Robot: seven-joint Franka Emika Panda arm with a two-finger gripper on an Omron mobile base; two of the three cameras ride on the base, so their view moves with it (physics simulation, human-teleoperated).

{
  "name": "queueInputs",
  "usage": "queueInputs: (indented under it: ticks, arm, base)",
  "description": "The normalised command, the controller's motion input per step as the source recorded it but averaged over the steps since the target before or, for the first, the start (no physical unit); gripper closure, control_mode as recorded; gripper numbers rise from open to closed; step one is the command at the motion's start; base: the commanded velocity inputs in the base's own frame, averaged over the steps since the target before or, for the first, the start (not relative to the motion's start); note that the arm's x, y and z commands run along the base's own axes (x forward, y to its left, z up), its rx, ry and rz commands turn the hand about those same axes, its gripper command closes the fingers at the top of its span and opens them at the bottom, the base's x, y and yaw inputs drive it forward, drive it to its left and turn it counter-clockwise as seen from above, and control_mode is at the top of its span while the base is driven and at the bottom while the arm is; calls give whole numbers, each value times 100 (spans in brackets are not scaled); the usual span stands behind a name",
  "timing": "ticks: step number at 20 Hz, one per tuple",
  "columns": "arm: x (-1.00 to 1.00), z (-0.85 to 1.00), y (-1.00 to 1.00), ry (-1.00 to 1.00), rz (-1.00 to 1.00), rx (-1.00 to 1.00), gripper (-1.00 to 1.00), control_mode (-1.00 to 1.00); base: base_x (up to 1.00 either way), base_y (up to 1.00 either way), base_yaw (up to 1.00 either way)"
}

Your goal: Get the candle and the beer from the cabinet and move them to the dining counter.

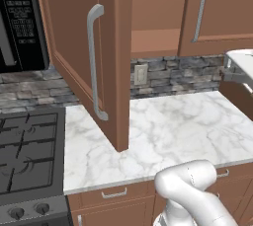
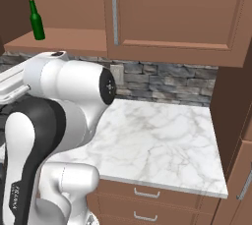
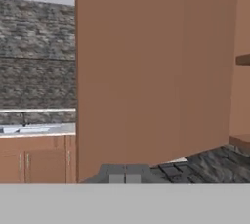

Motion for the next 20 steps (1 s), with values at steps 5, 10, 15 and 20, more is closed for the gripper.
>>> queueInputs:
  ticks: [5, 10, 15, 20]
  arm:
    - [1, -11, 33, -9, 8, 1, 100, -100]
    - [11, -10, 24, 0, 11, 3, 100, -100]
    - [10, -1, 29, 0, 9, 9, 100, -100]
    - [3, -1, 44, 1, 10, 11, 100, -100]
  base:
    - [0, 0, 0]
    - [0, 0, 0]
    - [0, 0, 0]
    - [0, 0, 0]
